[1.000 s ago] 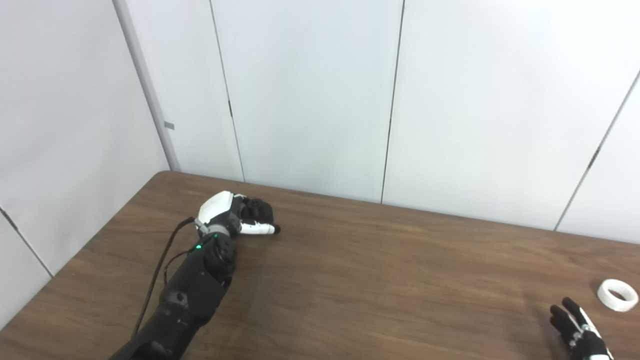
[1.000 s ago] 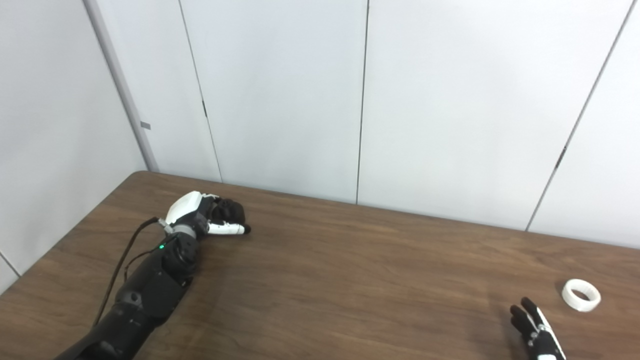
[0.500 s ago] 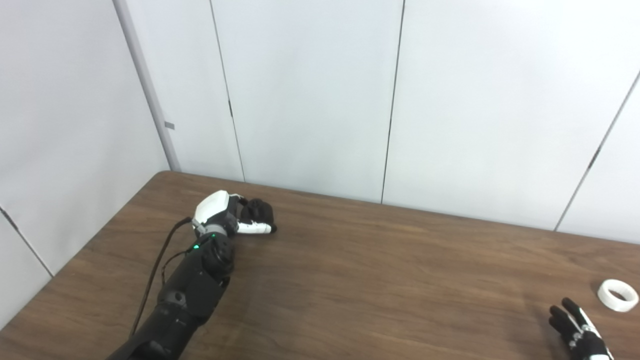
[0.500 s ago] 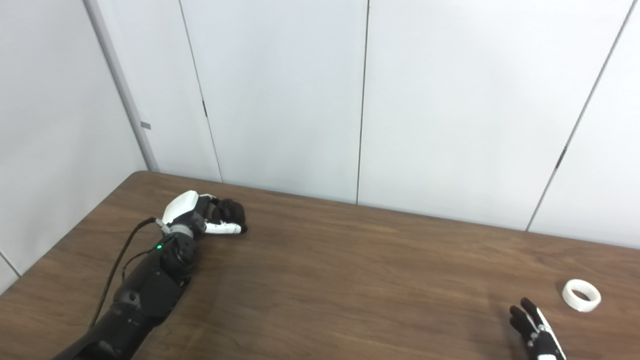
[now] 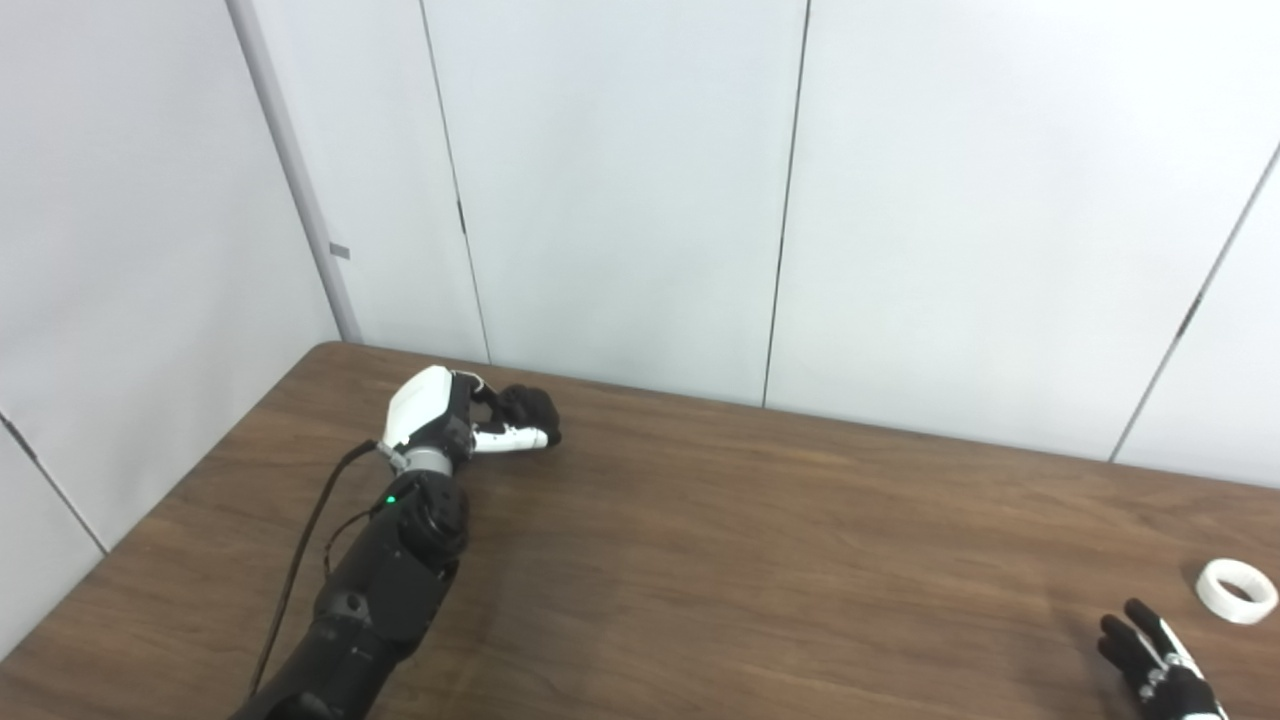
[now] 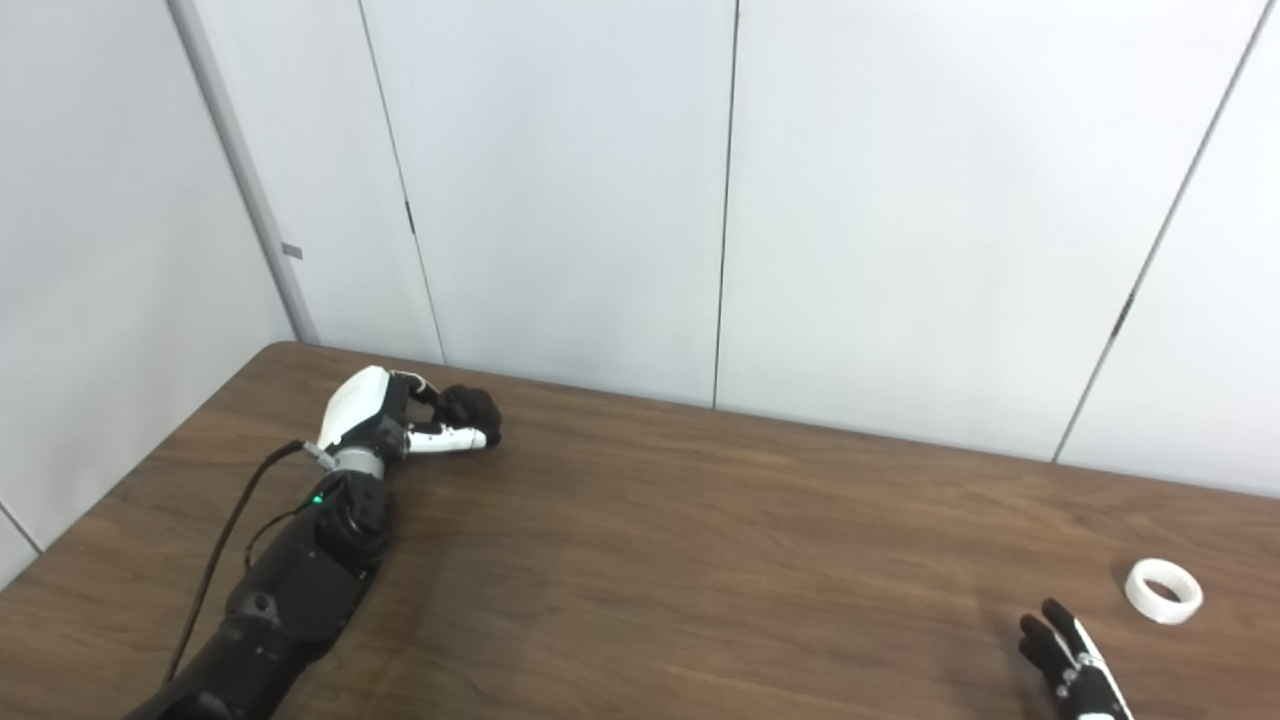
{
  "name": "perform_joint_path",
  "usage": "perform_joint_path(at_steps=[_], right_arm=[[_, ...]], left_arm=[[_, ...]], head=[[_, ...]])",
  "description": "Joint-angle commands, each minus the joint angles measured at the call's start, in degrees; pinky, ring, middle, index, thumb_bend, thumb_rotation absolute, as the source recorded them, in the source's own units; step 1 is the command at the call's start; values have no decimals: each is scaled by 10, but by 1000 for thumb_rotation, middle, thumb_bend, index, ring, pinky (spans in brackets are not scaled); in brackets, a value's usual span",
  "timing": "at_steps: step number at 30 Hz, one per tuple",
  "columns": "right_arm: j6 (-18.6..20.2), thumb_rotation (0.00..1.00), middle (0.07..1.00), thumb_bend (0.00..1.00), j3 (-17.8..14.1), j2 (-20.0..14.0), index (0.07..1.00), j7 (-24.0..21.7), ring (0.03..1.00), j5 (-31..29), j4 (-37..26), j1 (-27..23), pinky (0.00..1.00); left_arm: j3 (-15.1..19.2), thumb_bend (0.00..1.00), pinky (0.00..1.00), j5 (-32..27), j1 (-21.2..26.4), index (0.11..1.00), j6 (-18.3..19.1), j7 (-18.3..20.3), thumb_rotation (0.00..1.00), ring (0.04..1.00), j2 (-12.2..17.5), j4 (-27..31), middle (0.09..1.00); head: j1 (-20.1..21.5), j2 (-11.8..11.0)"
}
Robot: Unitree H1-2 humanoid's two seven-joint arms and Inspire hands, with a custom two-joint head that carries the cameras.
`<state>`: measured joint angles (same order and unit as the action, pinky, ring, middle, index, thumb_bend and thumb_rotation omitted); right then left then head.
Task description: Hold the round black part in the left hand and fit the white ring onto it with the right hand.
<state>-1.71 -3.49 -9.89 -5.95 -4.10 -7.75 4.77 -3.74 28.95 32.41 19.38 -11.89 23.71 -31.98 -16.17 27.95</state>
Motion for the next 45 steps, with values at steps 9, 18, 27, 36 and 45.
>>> perform_joint_path(at_steps=[9,18,27,36,45], right_arm=[[0,1000,908,580,-4,-6,934,-1,916,1,-5,7,1000],[-1,1000,908,575,-3,-5,934,-2,920,-2,-3,4,1000],[-3,1000,907,588,3,-1,930,4,924,12,-2,-1,1000],[8,993,904,602,6,8,923,9,910,16,-6,-6,989],[32,997,901,610,15,24,920,18,914,24,-22,-12,1000]], left_arm=[[-2,522,1000,12,8,483,-15,-34,48,878,16,28,750],[-20,522,1000,33,-32,485,8,-6,48,873,15,130,750],[-51,523,1000,70,-87,485,36,43,50,863,6,269,746],[-85,524,1000,123,-143,483,72,109,52,857,-21,412,744],[-122,523,1000,175,-207,484,59,172,52,861,-44,528,777]], head=[[-1,2],[5,6],[18,9],[40,21],[89,40]])
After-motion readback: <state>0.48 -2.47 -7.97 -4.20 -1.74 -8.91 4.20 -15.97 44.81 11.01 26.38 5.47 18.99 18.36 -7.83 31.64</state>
